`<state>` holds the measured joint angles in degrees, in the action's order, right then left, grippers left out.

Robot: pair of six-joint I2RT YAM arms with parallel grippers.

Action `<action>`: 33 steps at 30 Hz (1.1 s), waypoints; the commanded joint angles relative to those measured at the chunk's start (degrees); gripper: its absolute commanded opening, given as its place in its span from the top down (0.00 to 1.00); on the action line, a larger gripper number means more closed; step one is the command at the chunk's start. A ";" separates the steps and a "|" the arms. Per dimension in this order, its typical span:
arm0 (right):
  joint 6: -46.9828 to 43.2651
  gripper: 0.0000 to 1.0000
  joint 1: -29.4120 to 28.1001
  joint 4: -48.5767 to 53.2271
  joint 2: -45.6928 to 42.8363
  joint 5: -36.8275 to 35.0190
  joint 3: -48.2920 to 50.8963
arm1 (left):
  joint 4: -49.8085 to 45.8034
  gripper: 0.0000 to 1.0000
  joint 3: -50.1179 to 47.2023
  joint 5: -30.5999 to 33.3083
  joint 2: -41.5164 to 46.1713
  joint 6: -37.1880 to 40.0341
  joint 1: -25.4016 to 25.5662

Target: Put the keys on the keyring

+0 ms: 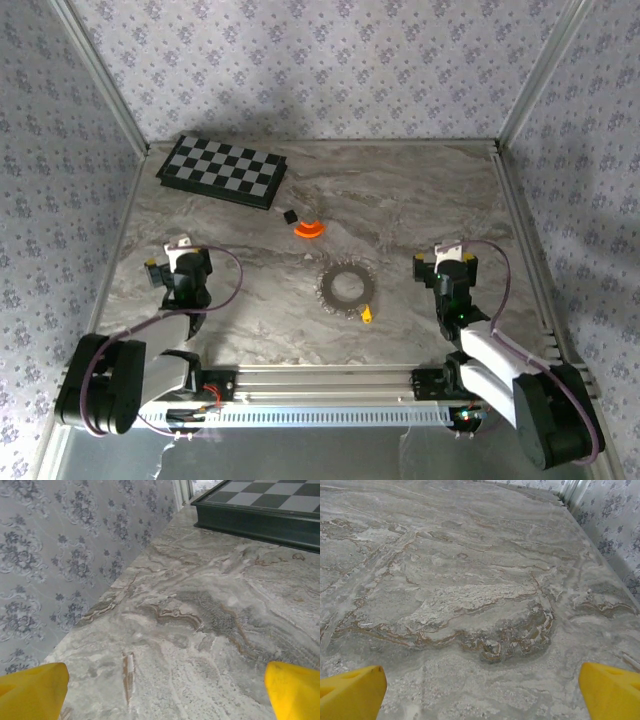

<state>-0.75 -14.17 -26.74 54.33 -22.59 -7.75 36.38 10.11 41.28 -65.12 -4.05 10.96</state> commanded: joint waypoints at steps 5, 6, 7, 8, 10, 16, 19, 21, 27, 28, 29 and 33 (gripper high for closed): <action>0.27 0.00 1.86 -10.41 5.62 2.87 -2.45 | 8.95 0.01 4.72 -1.46 -6.03 1.28 -1.24; 0.18 0.00 2.03 -11.36 6.59 2.99 -2.62 | 9.81 0.01 4.98 -1.54 -6.95 1.53 -1.29; -0.01 0.00 2.13 -12.29 7.74 3.20 -2.86 | 10.73 0.00 5.30 -1.54 -7.94 1.72 -1.29; -0.24 0.00 2.24 -13.67 8.80 3.46 -3.04 | 11.49 0.01 5.59 -1.71 -8.76 1.90 -1.32; -0.63 0.00 2.61 -15.99 10.83 4.03 -3.22 | 12.84 0.01 6.01 -1.88 -10.10 2.28 -1.27; -1.43 0.00 3.42 -16.33 15.36 4.57 -6.08 | 21.21 0.01 4.96 -4.50 -15.44 1.35 -2.80; -0.39 0.00 4.09 -18.35 15.37 4.57 -5.22 | 21.86 0.01 6.03 -5.22 -17.60 2.06 -2.53; -0.13 0.00 4.99 -19.55 15.79 4.99 -5.04 | 20.71 0.01 6.69 -5.50 -17.78 1.81 -2.66; 0.01 0.00 6.38 -19.64 17.84 5.71 -6.40 | 19.82 0.01 6.94 -5.94 -17.64 1.55 -2.88; -0.03 0.00 6.53 -19.73 18.28 5.71 -6.74 | 19.88 0.01 6.99 -5.97 -17.59 1.59 -2.86; -0.23 0.00 6.76 -19.68 18.76 5.54 -7.07 | 19.71 0.00 7.00 -6.15 -17.63 1.62 -2.83; -0.32 0.00 7.99 -18.90 19.86 5.60 -8.32 | 19.92 0.01 7.03 -8.79 -17.92 2.50 -2.94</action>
<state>-1.10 -7.14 -44.42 73.82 -17.08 -14.11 54.19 16.08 34.96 -82.74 -2.07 8.36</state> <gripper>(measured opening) 0.992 0.994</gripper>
